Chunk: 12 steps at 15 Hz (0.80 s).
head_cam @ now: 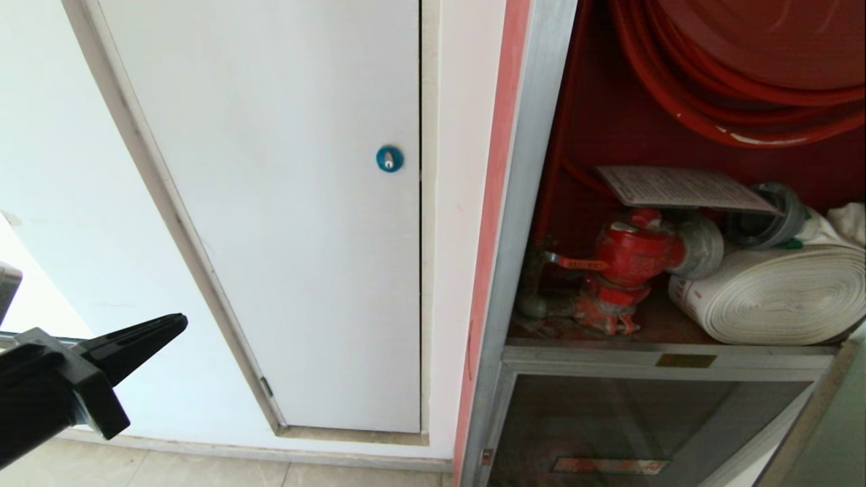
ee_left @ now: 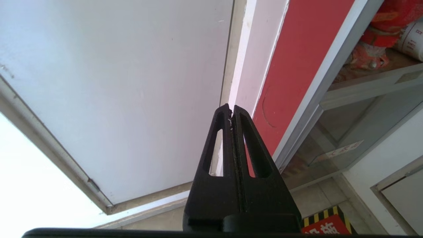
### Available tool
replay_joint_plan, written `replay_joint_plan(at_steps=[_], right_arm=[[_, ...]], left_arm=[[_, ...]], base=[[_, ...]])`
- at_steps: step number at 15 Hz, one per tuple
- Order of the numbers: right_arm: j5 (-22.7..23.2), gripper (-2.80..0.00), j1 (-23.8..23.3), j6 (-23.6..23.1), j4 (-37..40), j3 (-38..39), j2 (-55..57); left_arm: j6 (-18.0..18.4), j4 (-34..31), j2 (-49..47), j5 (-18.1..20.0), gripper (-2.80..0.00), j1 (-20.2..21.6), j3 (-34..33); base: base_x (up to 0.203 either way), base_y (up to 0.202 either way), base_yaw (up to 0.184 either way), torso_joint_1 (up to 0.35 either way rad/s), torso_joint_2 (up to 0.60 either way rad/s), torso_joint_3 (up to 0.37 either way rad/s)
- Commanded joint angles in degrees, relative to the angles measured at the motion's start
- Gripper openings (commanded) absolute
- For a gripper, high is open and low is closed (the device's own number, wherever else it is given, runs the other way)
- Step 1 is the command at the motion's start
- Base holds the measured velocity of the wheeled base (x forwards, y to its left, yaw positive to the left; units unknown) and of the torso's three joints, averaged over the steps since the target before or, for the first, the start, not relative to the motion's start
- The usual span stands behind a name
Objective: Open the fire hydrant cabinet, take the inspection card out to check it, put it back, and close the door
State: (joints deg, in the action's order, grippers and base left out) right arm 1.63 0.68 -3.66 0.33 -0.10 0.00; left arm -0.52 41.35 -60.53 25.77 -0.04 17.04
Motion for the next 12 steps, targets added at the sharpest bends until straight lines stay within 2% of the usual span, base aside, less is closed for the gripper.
replay_joint_plan(at_steps=[1, 7, 10, 12], right_arm=[[0.04, -2.8, 0.02, -0.03, 0.02, 0.01, 0.0], [0.04, -2.8, 0.02, -0.03, 0.02, 0.01, 0.0], [0.04, -2.8, 0.02, 0.05, 0.02, 0.01, 0.07], [0.04, -2.8, 0.02, 0.05, 0.02, 0.01, 0.09]], left_arm=[[0.0, 0.22, 3.97, 0.22, -2.8, 0.49, -2.36], [-0.3, -1.89, 16.5, 0.23, -2.8, 0.47, -9.5], [-0.29, -11.29, 28.75, -0.26, -2.8, 0.53, -10.02], [-0.23, -18.1, 37.7, -2.4, -2.8, 0.59, -9.99]], base=[[0.0, 0.0, 0.0, 0.0, 0.0, 0.0], [0.0, 0.0, 0.0, 0.0, 0.0, 0.0], [0.0, 0.0, 0.0, 0.0, 0.0, 0.0], [0.0, 0.0, 0.0, 0.0, 0.0, 0.0]])
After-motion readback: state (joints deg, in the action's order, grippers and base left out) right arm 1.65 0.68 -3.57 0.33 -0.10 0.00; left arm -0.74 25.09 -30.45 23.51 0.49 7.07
